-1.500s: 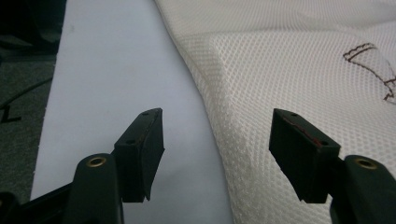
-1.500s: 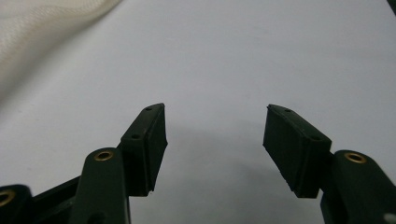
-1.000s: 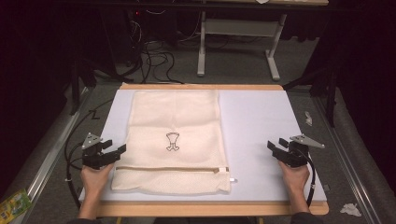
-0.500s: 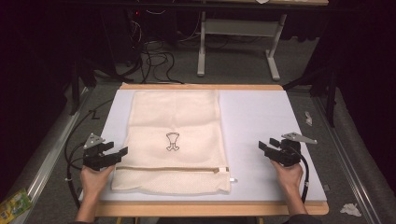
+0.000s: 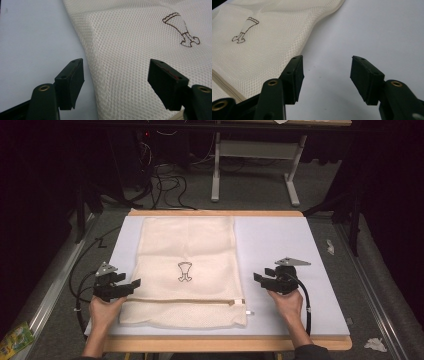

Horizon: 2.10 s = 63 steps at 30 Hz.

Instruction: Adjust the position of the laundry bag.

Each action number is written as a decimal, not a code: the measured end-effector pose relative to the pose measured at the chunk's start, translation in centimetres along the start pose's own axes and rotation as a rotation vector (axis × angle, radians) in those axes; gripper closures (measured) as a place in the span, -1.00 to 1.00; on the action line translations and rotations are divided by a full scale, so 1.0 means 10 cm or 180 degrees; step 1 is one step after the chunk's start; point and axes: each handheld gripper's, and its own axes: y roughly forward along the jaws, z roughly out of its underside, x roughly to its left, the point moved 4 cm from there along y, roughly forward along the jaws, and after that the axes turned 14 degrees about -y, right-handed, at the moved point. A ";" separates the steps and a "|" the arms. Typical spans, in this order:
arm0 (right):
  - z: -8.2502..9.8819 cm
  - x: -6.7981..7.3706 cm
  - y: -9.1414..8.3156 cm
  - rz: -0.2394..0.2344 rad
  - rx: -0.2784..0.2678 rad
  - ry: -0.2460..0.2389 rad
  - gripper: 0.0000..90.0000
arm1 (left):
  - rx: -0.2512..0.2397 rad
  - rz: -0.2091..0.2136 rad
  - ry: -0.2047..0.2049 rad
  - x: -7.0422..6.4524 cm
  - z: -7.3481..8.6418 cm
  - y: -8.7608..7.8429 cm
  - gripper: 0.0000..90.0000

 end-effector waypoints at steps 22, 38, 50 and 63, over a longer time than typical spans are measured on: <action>-0.25 0.39 0.61 -0.0305 0.0471 0.0064 0.20 | 0.0237 -0.0173 -0.0114 0.00 -0.03 0.21 -0.17; -0.26 0.42 0.69 -0.0490 0.0560 -0.0060 0.95 | 0.0336 -0.0142 -0.0172 -0.03 -0.11 0.24 0.92; -0.24 0.26 0.48 -0.0408 0.0351 -0.0051 0.96 | 0.0199 0.0100 -0.0083 -0.27 -0.25 0.21 0.93; -0.20 -0.03 0.22 -0.0232 0.0275 0.0027 0.96 | 0.0159 0.0251 0.0085 -0.60 -0.35 0.31 0.94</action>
